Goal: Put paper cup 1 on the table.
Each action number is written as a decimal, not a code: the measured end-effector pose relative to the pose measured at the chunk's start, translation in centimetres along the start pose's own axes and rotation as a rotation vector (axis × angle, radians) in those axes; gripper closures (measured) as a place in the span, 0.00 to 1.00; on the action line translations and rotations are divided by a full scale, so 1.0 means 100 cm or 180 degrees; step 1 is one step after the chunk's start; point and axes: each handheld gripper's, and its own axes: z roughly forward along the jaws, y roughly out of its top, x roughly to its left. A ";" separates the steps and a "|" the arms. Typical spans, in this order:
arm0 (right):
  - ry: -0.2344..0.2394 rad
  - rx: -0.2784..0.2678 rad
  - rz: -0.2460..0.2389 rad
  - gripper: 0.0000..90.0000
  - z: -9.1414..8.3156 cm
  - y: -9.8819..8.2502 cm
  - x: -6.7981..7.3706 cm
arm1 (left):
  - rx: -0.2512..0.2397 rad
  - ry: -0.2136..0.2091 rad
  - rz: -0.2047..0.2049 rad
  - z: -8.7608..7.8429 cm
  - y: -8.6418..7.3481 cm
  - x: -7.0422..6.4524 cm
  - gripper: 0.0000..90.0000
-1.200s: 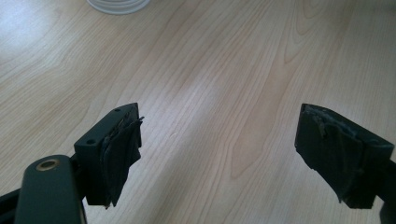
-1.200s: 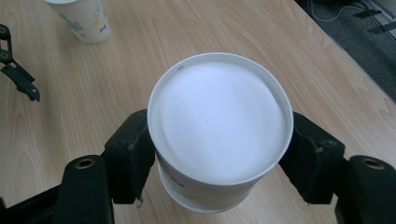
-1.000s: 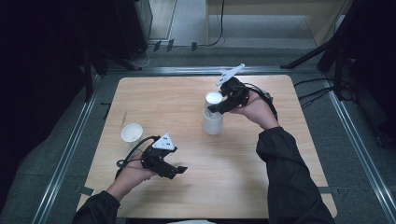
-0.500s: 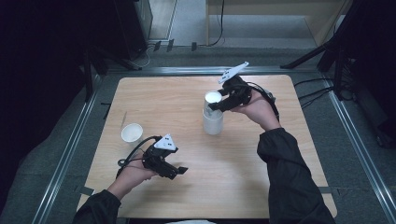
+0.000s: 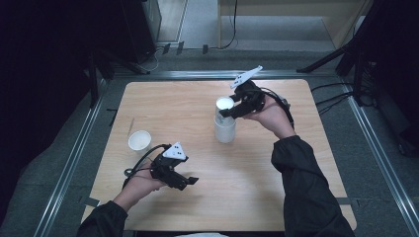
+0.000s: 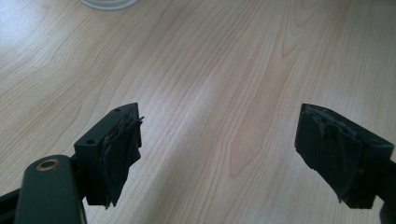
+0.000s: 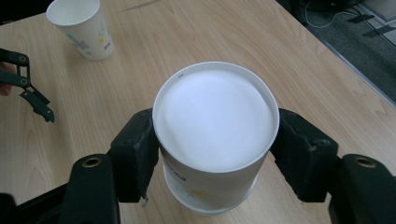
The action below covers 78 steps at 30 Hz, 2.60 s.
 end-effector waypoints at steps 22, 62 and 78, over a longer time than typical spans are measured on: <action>-0.0175 -0.0379 0.0000 0.40 -0.042 0.026 0.017 | -0.0021 -0.0006 0.0019 -0.001 0.000 -0.001 0.16; 0.0170 -0.0333 -0.0122 0.40 -0.063 -0.034 0.089 | -0.0266 -0.0245 -0.0129 -0.005 0.017 0.009 0.18; 0.0443 -0.0366 -0.0134 0.40 -0.031 -0.080 0.096 | -0.0220 -0.0393 -0.0119 0.003 0.023 0.019 0.10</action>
